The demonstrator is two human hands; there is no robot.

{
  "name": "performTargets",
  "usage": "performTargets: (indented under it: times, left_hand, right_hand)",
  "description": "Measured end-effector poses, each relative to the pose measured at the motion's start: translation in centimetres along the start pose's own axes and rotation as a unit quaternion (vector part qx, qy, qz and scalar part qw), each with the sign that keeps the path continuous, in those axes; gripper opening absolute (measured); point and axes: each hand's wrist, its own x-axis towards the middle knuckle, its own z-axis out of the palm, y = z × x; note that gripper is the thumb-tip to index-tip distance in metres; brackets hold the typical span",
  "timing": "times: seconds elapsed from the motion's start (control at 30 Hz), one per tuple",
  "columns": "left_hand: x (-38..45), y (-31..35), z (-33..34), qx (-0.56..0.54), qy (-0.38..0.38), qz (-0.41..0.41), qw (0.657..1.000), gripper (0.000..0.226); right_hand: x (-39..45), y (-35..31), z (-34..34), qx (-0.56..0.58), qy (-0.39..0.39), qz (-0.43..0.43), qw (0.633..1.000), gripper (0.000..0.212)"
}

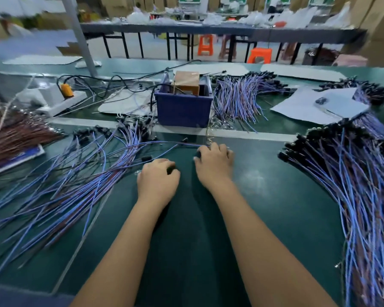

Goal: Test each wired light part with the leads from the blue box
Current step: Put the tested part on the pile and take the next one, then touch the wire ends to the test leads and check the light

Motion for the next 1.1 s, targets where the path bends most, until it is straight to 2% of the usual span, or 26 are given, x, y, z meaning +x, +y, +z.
performTargets:
  times: [0.1, 0.17, 0.23, 0.33, 0.47, 0.57, 0.6, 0.67, 0.73, 0.8, 0.87, 0.93, 1.0, 1.1]
  left_hand:
    - [1.9, 1.5, -0.1, -0.054, -0.054, -0.055, 0.996, 0.025]
    - [2.7, 2.5, 0.4, -0.064, -0.075, -0.070, 0.993, 0.024]
    - [2.7, 3.0, 1.2, -0.008, -0.057, -0.048, 0.997, 0.026]
    - [1.7, 2.5, 2.6, 0.065, -0.007, 0.019, 0.998, 0.033]
    - [2.2, 2.2, 2.8, 0.004, 0.023, -0.014, 1.000, 0.034]
    - [2.4, 2.5, 2.5, -0.039, 0.021, -0.048, 0.998, 0.037]
    - [2.4, 2.4, 2.5, -0.051, 0.018, -0.056, 0.997, 0.038]
    - [2.6, 2.4, 2.3, -0.089, 0.013, -0.078, 0.993, 0.039]
    - [2.8, 2.6, 2.3, -0.114, 0.014, -0.105, 0.988, 0.040]
    - [2.9, 2.9, 2.7, -0.119, 0.012, -0.102, 0.988, 0.040]
    - [2.6, 3.0, 3.2, -0.185, 0.012, -0.054, 0.981, 0.034]
    - [2.0, 3.0, 3.4, -0.357, 0.013, -0.030, 0.934, 0.030]
    - [1.9, 2.6, 3.3, -0.438, 0.043, -0.015, 0.898, 0.030]
    - [2.0, 2.6, 2.7, -0.441, 0.024, 0.023, 0.897, 0.029]
  right_hand:
    - [-0.2, 0.1, 0.3, -0.030, 0.048, -0.021, 0.998, 0.020]
    - [0.0, 0.2, 0.2, -0.030, 0.059, -0.040, 0.997, 0.023]
    - [0.7, 0.3, 0.1, -0.013, 0.042, -0.065, 0.997, 0.035]
    - [2.3, 0.2, -0.2, 0.016, -0.037, -0.068, 0.997, 0.045]
    - [3.1, -0.3, -0.4, -0.071, -0.035, -0.091, 0.993, 0.026]
    - [2.5, -0.7, -1.1, -0.061, 0.006, -0.094, 0.994, 0.015]
    - [2.3, -0.7, -1.5, -0.028, 0.036, -0.081, 0.996, 0.012]
    - [1.6, -0.5, -2.4, 0.114, 0.096, -0.010, 0.989, 0.006]
    - [0.5, -0.3, -3.2, 0.315, 0.108, 0.080, 0.940, 0.008]
    - [-0.9, -0.1, -3.5, 0.444, 0.065, 0.097, 0.889, 0.013]
    - [-2.5, -0.1, -3.0, 0.462, -0.037, 0.043, 0.885, 0.018]
    - [-3.4, -0.1, -2.2, 0.437, -0.103, 0.001, 0.894, 0.021]
    - [-3.4, 0.0, -1.7, 0.447, -0.110, -0.009, 0.888, 0.021]
    - [-3.0, 0.1, -1.7, 0.479, -0.089, -0.021, 0.873, 0.012]
